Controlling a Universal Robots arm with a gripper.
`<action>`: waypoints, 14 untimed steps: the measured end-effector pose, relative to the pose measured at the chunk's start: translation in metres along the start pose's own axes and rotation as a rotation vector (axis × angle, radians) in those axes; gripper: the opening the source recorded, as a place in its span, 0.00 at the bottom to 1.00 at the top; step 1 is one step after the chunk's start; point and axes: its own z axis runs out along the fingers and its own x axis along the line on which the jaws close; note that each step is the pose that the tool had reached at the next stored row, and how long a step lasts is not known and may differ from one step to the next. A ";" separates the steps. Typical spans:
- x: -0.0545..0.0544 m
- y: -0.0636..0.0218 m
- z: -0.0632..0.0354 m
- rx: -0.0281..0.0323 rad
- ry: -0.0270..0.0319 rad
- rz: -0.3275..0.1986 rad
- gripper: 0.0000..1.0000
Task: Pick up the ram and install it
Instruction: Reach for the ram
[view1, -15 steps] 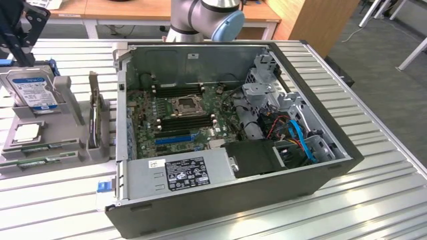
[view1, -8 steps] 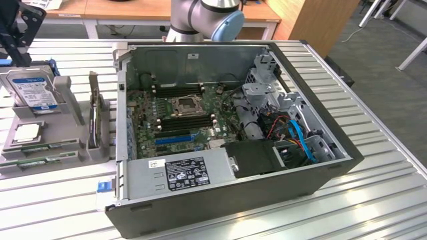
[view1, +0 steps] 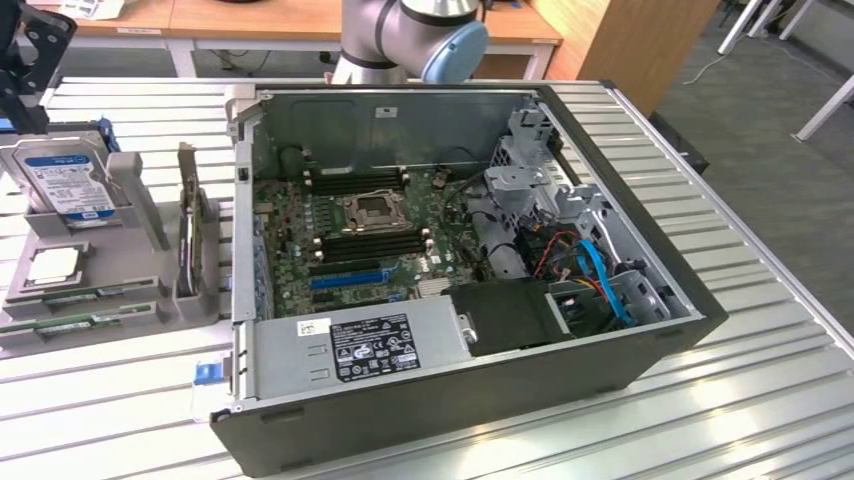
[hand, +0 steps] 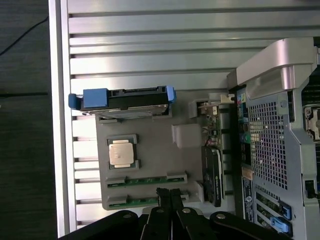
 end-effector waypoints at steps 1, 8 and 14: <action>0.001 -0.0001 0.0000 0.0000 -0.0001 0.000 0.14; 0.008 -0.0006 -0.0001 0.0000 0.0000 0.000 0.14; 0.014 -0.0010 -0.0002 0.0000 0.0001 0.000 0.14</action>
